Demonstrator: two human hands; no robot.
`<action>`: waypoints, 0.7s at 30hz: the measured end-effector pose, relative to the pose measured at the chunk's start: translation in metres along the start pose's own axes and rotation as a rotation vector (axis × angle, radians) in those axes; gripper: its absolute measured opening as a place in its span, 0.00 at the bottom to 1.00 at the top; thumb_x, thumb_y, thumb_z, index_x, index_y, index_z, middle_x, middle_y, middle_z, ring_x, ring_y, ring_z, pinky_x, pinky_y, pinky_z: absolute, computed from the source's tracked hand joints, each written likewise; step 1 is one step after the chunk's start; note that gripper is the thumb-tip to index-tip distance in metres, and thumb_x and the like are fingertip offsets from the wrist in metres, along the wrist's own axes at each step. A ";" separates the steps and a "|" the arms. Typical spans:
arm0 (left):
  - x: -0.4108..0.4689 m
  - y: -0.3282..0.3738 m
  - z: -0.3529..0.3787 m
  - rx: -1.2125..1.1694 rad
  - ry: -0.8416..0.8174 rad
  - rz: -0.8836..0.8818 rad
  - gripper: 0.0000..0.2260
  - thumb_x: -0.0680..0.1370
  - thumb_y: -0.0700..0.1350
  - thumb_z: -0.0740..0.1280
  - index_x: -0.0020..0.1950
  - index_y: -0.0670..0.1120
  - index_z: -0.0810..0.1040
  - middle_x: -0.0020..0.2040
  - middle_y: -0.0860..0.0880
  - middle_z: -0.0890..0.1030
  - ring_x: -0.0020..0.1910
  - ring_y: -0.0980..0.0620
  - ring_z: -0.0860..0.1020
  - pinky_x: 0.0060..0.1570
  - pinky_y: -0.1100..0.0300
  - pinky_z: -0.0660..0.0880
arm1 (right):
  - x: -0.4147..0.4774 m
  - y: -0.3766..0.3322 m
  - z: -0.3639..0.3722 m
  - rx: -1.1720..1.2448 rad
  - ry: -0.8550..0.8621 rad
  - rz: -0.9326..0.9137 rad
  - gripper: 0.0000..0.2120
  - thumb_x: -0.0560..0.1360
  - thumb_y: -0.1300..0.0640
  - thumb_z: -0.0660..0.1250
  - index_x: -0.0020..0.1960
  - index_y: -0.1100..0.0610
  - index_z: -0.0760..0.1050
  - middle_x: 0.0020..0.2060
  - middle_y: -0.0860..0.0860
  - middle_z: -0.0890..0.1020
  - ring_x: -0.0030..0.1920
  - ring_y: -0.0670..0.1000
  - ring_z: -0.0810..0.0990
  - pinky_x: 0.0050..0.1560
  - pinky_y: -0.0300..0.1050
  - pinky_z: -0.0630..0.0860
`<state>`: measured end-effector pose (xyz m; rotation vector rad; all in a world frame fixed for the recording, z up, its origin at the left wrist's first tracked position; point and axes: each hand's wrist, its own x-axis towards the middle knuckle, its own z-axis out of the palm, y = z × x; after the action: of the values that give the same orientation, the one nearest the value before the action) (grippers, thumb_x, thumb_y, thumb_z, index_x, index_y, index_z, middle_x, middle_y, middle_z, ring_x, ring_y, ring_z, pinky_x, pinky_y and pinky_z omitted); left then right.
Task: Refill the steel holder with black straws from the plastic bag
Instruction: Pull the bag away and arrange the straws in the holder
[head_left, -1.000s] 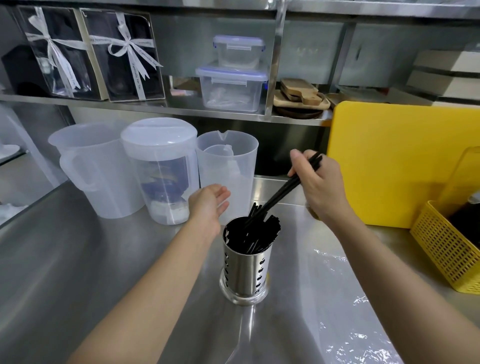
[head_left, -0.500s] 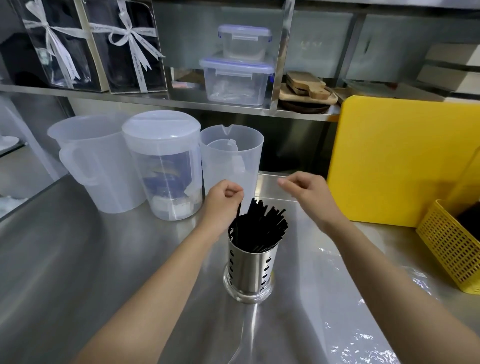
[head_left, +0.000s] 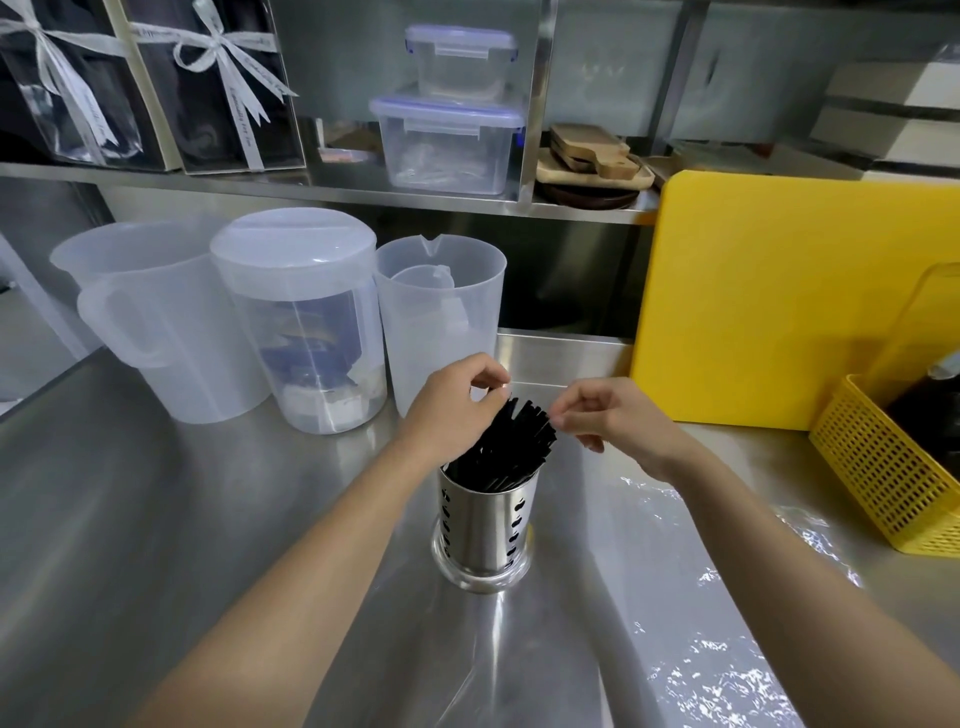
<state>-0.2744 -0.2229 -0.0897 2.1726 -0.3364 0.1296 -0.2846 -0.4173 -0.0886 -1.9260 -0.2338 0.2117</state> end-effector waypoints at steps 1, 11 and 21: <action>-0.001 0.002 0.000 0.056 -0.023 0.038 0.06 0.76 0.43 0.64 0.51 0.47 0.78 0.50 0.54 0.80 0.51 0.58 0.75 0.47 0.76 0.65 | -0.002 0.001 0.001 -0.008 -0.041 -0.005 0.06 0.71 0.67 0.68 0.39 0.58 0.78 0.26 0.46 0.78 0.27 0.45 0.71 0.27 0.37 0.67; -0.012 0.015 0.000 0.279 -0.095 0.301 0.05 0.75 0.43 0.65 0.48 0.50 0.79 0.47 0.54 0.81 0.52 0.52 0.74 0.58 0.62 0.58 | -0.008 0.002 0.014 -0.150 -0.033 -0.112 0.09 0.70 0.66 0.70 0.45 0.54 0.76 0.41 0.53 0.82 0.39 0.48 0.82 0.30 0.44 0.78; -0.009 0.013 0.004 0.191 -0.268 0.045 0.15 0.72 0.45 0.69 0.56 0.53 0.70 0.49 0.55 0.77 0.54 0.51 0.74 0.59 0.51 0.71 | -0.003 0.000 0.017 -0.124 0.118 -0.153 0.08 0.70 0.68 0.70 0.41 0.56 0.78 0.33 0.53 0.82 0.32 0.48 0.83 0.38 0.40 0.81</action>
<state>-0.2870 -0.2316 -0.0836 2.3771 -0.5435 -0.1101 -0.2923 -0.4027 -0.0950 -2.0252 -0.3198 -0.0190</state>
